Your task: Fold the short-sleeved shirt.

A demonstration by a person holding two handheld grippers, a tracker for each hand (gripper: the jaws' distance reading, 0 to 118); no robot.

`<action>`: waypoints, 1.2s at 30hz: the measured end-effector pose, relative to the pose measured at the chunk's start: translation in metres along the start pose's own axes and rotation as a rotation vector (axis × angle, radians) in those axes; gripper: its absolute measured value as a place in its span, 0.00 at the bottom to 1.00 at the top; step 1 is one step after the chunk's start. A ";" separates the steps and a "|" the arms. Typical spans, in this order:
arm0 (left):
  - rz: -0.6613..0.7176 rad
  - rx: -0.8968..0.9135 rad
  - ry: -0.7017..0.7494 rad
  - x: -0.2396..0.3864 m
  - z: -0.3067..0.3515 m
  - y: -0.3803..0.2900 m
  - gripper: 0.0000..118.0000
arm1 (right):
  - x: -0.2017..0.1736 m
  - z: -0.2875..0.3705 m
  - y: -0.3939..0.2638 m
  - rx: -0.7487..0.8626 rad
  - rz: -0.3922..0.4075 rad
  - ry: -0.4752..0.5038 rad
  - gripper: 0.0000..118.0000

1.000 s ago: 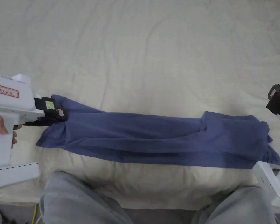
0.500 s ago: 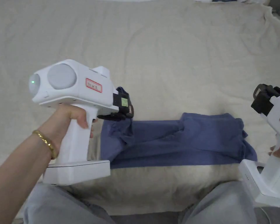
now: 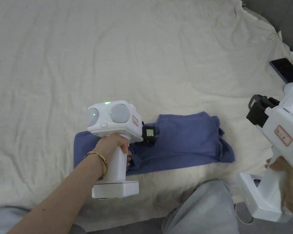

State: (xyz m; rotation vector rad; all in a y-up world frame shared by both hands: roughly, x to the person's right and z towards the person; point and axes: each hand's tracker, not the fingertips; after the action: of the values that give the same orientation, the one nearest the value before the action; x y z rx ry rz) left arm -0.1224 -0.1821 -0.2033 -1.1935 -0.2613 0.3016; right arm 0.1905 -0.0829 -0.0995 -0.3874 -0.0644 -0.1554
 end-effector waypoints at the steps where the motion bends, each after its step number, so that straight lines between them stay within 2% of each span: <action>1: 0.007 -0.008 -0.017 -0.001 0.000 0.003 0.84 | 0.000 0.000 0.000 -0.001 0.003 0.002 0.00; 3: 0.004 0.018 -0.018 -0.002 0.013 0.011 0.92 | 0.000 -0.001 0.000 0.002 0.012 -0.003 0.00; 5: -0.028 0.132 -0.043 -0.005 0.038 0.019 0.92 | 0.000 -0.002 0.002 0.005 0.005 0.001 0.00; 8: -0.019 0.256 0.020 -0.022 0.070 0.028 0.91 | -0.003 0.001 0.004 0.012 0.003 0.007 0.00; 9: -0.016 0.296 0.049 -0.027 0.080 0.029 0.80 | -0.004 0.001 0.004 0.014 0.007 0.008 0.00; 12: -0.039 0.380 0.190 -0.039 0.088 0.020 0.63 | -0.005 -0.002 0.005 0.016 0.009 0.018 0.00; 13: -0.061 0.400 0.247 -0.039 0.085 0.014 0.38 | -0.006 -0.002 0.005 0.016 0.011 0.019 0.00; 14: -0.092 0.414 0.286 -0.038 0.079 0.006 0.18 | -0.008 -0.002 0.005 0.016 0.013 0.019 0.00; 15: -0.113 0.420 0.299 -0.037 0.074 -0.003 0.05 | -0.009 -0.002 0.005 0.013 0.013 0.022 0.00; 16: -0.131 0.412 0.307 -0.036 0.067 -0.010 0.00 | -0.009 -0.002 0.005 0.012 0.012 0.025 0.00; 22: -0.197 0.287 0.244 -0.020 0.014 -0.052 0.00 | -0.009 0.001 0.003 0.001 0.024 0.016 0.00; 24: -0.179 0.258 0.196 -0.012 0.001 -0.062 0.00 | -0.005 0.001 0.002 -0.005 0.024 0.004 0.00; 27: -0.179 0.267 0.161 0.012 -0.008 -0.074 0.00 | 0.002 0.002 -0.001 -0.017 0.011 -0.008 0.00; 29: -0.254 0.259 0.158 0.030 -0.013 -0.081 0.00 | 0.005 0.003 -0.003 -0.022 0.001 -0.011 0.00; 36: -0.323 0.234 0.130 0.061 -0.021 -0.087 0.00 | 0.007 0.006 -0.006 -0.029 0.005 -0.016 0.00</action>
State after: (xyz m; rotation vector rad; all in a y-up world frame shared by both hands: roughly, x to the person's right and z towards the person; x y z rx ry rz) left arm -0.0501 -0.2071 -0.1265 -0.9178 -0.2920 -0.0286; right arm 0.1966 -0.0872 -0.0912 -0.4175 -0.0773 -0.1481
